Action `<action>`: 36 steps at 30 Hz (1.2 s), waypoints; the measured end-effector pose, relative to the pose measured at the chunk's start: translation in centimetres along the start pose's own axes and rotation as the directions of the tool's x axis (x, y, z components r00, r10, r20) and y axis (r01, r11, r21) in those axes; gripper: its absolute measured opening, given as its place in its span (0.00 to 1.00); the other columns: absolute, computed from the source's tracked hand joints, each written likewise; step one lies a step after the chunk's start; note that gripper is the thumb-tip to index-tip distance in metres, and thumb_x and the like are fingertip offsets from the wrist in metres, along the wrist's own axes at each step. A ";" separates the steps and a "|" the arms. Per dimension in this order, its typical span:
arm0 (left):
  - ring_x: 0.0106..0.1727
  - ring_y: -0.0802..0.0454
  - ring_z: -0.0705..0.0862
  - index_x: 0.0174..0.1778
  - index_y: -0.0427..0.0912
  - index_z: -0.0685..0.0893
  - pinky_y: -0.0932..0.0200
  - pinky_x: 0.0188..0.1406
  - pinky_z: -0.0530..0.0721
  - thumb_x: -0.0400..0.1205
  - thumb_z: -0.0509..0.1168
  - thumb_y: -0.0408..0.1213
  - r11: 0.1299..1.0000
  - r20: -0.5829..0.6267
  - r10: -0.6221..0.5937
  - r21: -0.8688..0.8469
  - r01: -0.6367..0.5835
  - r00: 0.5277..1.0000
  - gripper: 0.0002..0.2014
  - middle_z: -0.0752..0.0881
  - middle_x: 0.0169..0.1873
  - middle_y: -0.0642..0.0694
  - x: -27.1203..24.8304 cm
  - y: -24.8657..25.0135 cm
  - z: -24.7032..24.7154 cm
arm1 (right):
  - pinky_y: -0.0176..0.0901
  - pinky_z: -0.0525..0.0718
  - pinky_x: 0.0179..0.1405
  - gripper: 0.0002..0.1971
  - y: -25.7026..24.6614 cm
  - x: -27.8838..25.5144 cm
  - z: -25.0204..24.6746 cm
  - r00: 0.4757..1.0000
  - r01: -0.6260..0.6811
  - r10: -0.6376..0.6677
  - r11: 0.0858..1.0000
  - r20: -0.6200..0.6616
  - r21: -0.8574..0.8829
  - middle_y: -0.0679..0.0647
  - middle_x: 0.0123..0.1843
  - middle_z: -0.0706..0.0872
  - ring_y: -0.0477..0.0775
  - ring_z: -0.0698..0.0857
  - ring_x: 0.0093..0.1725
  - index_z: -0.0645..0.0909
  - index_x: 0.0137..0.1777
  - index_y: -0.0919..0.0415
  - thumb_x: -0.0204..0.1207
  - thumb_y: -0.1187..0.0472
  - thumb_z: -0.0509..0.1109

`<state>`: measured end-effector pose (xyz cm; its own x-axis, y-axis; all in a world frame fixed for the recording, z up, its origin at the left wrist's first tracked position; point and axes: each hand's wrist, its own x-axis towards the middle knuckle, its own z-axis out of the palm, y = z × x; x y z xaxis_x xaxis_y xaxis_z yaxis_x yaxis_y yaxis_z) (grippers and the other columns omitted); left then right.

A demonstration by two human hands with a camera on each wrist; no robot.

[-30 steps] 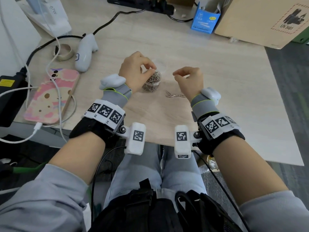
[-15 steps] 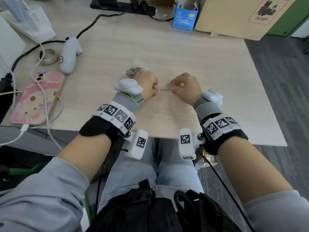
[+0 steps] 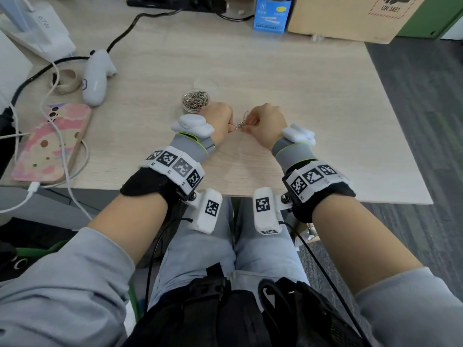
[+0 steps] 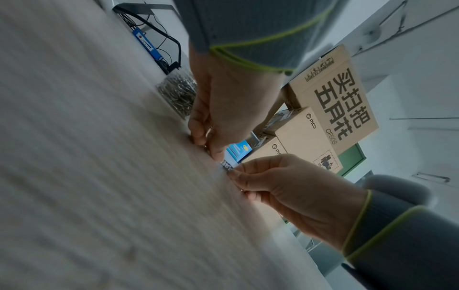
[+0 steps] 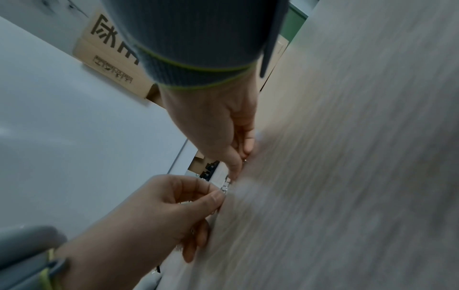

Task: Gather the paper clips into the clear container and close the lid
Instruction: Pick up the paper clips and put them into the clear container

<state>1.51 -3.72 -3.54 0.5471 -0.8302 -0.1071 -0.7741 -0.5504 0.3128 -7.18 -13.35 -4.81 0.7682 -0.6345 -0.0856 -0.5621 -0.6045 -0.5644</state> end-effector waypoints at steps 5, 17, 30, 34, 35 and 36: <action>0.58 0.35 0.82 0.47 0.31 0.85 0.47 0.54 0.78 0.79 0.63 0.30 1.000 0.021 0.008 0.007 -0.008 1.000 0.08 0.85 0.55 0.33 -0.5 -0.3 -0.1 | 0.45 0.82 0.49 0.11 -0.2 0.6 -0.3 0.997 -0.034 0.040 0.994 0.062 -0.106 0.61 0.54 0.88 0.61 0.85 0.54 0.85 0.53 0.63 0.73 0.60 0.72; 0.37 0.47 0.78 0.48 0.36 0.83 0.56 0.45 0.76 0.80 0.64 0.35 0.944 -0.188 0.004 -0.323 -0.066 0.982 0.07 0.87 0.51 0.39 -1.0 -0.4 -2.1 | 0.37 0.78 0.32 0.03 0.6 0.2 -2.5 0.999 -0.041 0.034 0.973 0.035 0.229 0.50 0.30 0.81 0.47 0.79 0.29 0.82 0.38 0.59 0.70 0.63 0.74; 0.30 0.51 0.79 0.41 0.47 0.86 0.57 0.42 0.79 0.71 0.72 0.42 0.873 -0.349 -0.275 -0.481 0.081 0.896 0.05 0.86 0.35 0.50 -1.0 -6.8 -4.5 | 0.36 0.86 0.30 0.11 -5.9 2.7 -1.0 0.992 0.038 -0.094 0.848 0.079 0.529 0.55 0.27 0.78 0.49 0.78 0.25 0.79 0.30 0.58 0.69 0.69 0.75; 0.25 0.62 0.78 0.38 0.47 0.85 0.56 0.40 0.81 0.70 0.73 0.42 0.853 -0.348 -0.276 -0.519 0.061 0.896 0.05 0.88 0.36 0.48 -0.7 -7.8 -4.2 | 0.38 0.88 0.30 0.12 -7.5 3.6 -0.1 0.993 0.013 -0.076 0.839 0.095 0.544 0.55 0.26 0.78 0.49 0.79 0.24 0.78 0.29 0.58 0.68 0.71 0.75; 0.25 0.63 0.77 0.38 0.47 0.86 0.58 0.39 0.80 0.70 0.73 0.42 0.852 -0.348 -0.269 -0.521 0.053 0.898 0.05 0.89 0.37 0.48 -0.7 -8.0 -4.1 | 0.40 0.88 0.31 0.12 -7.8 3.8 0.2 0.994 0.007 -0.065 0.841 0.088 0.541 0.55 0.26 0.78 0.48 0.79 0.23 0.78 0.28 0.59 0.68 0.71 0.76; 0.25 0.64 0.77 0.38 0.46 0.86 0.59 0.39 0.79 0.70 0.73 0.42 0.849 -0.346 -0.263 -0.527 0.046 0.901 0.05 0.89 0.37 0.47 -0.6 -8.2 -4.0 | 0.43 0.89 0.33 0.13 -7.9 4.1 0.5 0.995 0.002 -0.054 0.843 0.081 0.537 0.55 0.25 0.78 0.47 0.79 0.21 0.78 0.28 0.59 0.68 0.71 0.76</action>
<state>8.78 1.61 -2.27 0.8065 -0.5726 0.1474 -0.4641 -0.4585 0.7579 0.53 -10.90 -1.08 0.8196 -0.5601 -0.1209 -0.3078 -0.2523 -0.9174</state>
